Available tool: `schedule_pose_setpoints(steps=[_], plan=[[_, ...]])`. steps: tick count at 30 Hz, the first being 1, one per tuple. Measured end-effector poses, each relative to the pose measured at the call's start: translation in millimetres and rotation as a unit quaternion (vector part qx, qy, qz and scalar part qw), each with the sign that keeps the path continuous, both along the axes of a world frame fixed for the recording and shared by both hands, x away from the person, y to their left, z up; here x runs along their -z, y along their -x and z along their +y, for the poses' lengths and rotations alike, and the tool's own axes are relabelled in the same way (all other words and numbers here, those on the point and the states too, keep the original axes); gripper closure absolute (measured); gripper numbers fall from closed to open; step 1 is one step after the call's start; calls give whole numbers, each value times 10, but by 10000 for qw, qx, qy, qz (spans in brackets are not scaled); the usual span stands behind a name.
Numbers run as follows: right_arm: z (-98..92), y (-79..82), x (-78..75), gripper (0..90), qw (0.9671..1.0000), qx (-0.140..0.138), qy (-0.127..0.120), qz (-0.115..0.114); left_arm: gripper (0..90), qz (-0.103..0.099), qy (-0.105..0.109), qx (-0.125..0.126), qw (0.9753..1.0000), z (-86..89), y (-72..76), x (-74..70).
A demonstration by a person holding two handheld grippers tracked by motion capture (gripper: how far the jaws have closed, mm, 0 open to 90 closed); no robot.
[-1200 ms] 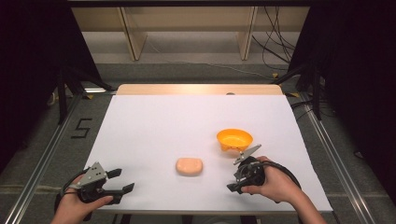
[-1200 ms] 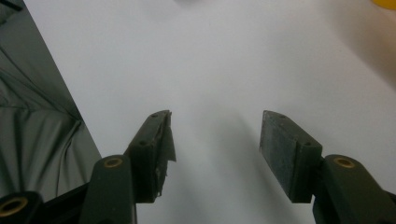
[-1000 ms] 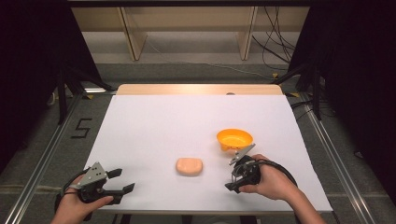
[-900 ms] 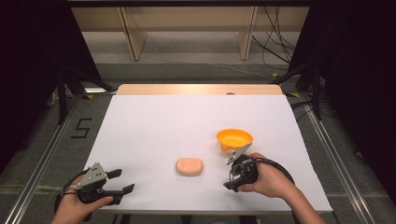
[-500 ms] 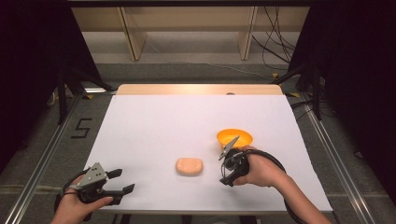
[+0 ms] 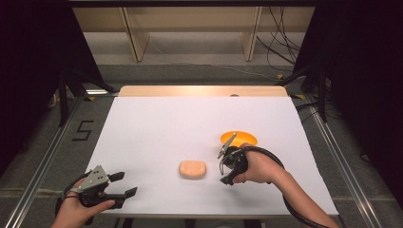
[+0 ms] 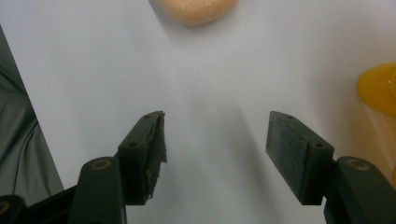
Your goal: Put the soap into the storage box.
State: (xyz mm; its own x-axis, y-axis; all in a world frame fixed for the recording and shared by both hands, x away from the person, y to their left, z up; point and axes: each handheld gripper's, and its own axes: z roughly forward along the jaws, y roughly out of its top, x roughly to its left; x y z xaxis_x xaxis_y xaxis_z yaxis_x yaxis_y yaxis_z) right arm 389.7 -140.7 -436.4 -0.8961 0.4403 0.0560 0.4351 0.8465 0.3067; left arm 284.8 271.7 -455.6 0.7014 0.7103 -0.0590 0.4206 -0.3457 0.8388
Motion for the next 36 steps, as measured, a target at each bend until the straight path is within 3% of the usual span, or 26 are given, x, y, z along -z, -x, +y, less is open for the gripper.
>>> schedule_pose_setpoints(steps=[13, 17, 24, 25, 26, 28, 34, 36], plan=[[97, -86, 12, 343, 9998, -167, 8, -52, 253, 33, 53, -13, 10000, -10, 7, 0], [144, -104, 4, 319, 9998, -181, 79, -20, 253, -8, 101, -64, 9999, -19, 9, 7], [216, -144, 0, 285, 9993, -302, 205, -67, 253, 49, -12, -37, 10000, -12, 12, -5], [236, -133, -2, 281, 9995, -206, 237, 3, 253, 42, 79, -27, 10000, -18, 11, 1], [258, -144, 9, 274, 9994, -309, 132, 8, 253, 52, 86, -24, 9999, -18, 11, 1], [283, -157, 11, 267, 9992, -361, 193, 25, 253, 44, -63, -35, 10000, -6, 10, -7], [350, -194, -2, 261, 9988, -443, 177, -77, 253, 43, 43, -4, 10000, -10, 8, 0], [370, -198, 5, 260, 9991, -400, 146, -17, 253, 39, 52, -7, 10000, -10, 6, 1]])
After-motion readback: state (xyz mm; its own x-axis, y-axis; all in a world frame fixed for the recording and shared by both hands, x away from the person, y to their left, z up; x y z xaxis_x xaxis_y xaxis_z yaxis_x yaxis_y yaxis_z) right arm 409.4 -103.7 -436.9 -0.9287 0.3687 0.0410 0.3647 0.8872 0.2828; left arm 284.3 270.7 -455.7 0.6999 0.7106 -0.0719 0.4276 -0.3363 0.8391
